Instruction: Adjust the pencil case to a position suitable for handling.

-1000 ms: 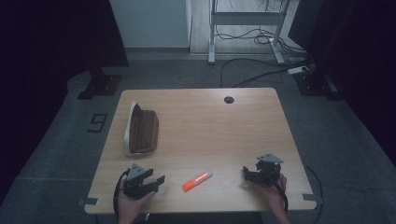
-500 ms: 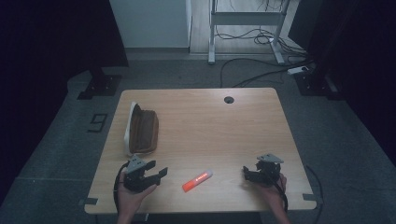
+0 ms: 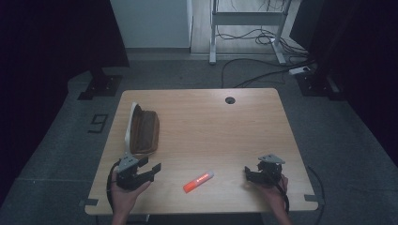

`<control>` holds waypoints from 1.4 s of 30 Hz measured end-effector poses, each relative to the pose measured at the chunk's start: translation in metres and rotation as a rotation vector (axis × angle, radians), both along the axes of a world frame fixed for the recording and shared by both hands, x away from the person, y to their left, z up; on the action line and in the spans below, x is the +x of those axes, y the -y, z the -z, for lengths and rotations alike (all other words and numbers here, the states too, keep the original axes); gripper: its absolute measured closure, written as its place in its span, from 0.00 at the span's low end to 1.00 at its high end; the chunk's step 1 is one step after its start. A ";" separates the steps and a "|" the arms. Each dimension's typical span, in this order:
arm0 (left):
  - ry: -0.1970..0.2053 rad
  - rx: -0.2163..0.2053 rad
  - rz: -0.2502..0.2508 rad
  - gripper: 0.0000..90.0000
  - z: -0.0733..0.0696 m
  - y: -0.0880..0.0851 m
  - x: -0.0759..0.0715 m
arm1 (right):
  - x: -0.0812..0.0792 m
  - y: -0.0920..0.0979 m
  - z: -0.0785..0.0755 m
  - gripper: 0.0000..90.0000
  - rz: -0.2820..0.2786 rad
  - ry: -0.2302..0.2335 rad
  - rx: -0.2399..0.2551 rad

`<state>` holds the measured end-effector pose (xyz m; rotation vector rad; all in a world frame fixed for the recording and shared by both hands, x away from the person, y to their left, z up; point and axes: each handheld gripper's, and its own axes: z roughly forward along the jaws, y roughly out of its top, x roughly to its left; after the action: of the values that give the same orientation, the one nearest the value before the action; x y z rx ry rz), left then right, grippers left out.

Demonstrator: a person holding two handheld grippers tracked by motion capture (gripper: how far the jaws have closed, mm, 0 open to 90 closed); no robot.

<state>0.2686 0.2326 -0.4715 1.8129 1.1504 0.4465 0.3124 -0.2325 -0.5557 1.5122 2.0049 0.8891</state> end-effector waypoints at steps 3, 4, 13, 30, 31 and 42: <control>0.008 0.000 -0.016 0.42 -0.004 -0.004 0.000 | 0.000 0.000 0.000 0.11 0.000 0.000 0.000; 0.012 0.002 -0.019 0.42 -0.005 -0.006 0.001 | 0.000 0.000 0.000 0.11 0.001 0.000 0.000; 0.048 0.002 -0.077 0.40 -0.018 -0.024 -0.001 | 0.000 0.000 0.000 0.11 0.004 0.001 0.000; 0.061 0.019 -0.182 0.31 -0.024 -0.047 0.015 | 0.000 0.000 0.000 0.12 0.007 0.003 0.001; 0.058 0.021 -0.186 0.30 -0.024 -0.048 0.016 | 0.000 0.000 0.000 0.12 0.008 0.002 0.001; 0.045 0.027 -0.209 0.24 -0.023 -0.055 0.032 | 0.000 0.000 0.000 0.13 0.008 0.003 0.001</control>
<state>0.3010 0.2877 -0.4489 1.7039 1.3131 0.6236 0.3120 -0.2329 -0.5555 1.5178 1.9946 0.8888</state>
